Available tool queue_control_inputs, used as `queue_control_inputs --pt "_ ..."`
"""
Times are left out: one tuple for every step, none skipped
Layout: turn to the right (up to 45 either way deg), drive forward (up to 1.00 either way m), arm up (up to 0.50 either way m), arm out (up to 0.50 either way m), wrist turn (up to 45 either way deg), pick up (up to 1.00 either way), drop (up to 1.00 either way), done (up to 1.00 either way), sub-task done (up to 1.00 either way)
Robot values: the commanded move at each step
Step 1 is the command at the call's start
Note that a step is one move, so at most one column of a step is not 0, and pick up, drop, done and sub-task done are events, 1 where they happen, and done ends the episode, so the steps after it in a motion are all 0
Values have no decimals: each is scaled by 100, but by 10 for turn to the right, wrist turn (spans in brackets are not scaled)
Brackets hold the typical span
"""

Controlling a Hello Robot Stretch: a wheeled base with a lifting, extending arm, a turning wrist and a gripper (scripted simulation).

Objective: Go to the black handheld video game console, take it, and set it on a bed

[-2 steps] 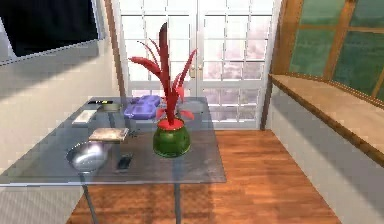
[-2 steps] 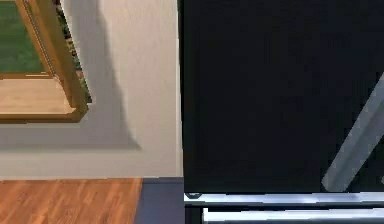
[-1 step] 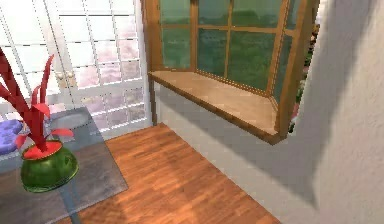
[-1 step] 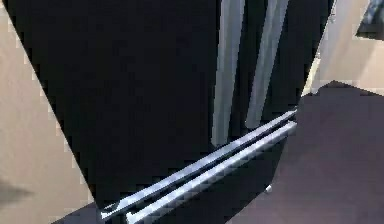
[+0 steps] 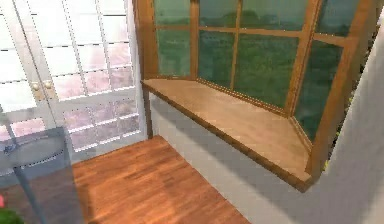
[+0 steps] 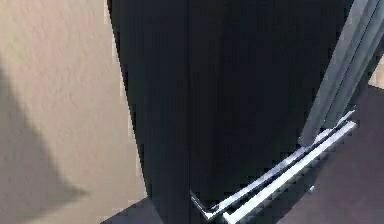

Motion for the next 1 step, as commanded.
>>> queue_control_inputs --pt "-450 0 0 0 0 0 0 0 0"
